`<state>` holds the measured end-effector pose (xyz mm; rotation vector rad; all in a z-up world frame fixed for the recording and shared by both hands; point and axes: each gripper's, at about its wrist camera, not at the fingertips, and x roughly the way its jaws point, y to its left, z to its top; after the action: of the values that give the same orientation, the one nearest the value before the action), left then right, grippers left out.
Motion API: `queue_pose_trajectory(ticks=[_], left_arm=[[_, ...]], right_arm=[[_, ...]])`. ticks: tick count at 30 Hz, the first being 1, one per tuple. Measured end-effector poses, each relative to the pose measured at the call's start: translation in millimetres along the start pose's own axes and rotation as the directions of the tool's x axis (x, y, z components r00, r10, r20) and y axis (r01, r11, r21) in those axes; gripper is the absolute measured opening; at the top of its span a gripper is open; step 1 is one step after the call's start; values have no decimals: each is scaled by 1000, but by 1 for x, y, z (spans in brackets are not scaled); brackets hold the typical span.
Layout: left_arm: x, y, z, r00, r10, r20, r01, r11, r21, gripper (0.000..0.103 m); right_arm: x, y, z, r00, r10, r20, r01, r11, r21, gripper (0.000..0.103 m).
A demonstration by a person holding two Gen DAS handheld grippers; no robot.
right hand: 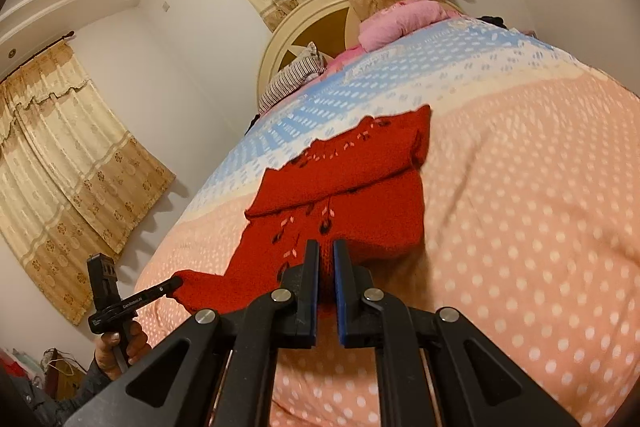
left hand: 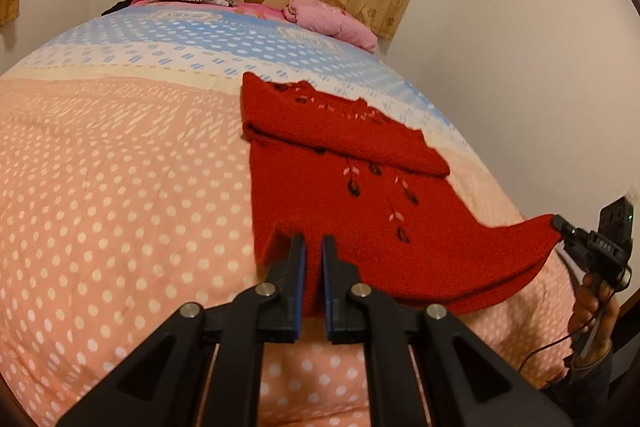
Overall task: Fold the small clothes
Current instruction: 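Close the left tool on the sweater hem while the right tool grips the hem beside it, then lift the hem with both tools and fold it over toward the collar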
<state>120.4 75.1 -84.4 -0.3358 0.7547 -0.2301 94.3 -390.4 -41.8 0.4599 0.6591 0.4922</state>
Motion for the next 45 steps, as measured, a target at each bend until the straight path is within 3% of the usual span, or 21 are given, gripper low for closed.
queue_pose_trajectory(ticks=[19, 33, 39, 45], left_arm=[[27, 0, 83, 997, 10, 80, -12, 1000, 24, 8], [65, 9, 133, 994, 33, 101, -33, 999, 2, 7], [89, 12, 159, 993, 45, 112, -48, 999, 23, 1], [114, 24, 155, 994, 87, 74, -89, 996, 28, 1]], right_arm=[[44, 14, 84, 997, -30, 77, 33, 999, -33, 6], [93, 2, 128, 994, -98, 55, 100, 994, -35, 6], [126, -6, 150, 991, -132, 36, 134, 990, -36, 6], [172, -26, 157, 985, -174, -21, 173, 985, -20, 6]])
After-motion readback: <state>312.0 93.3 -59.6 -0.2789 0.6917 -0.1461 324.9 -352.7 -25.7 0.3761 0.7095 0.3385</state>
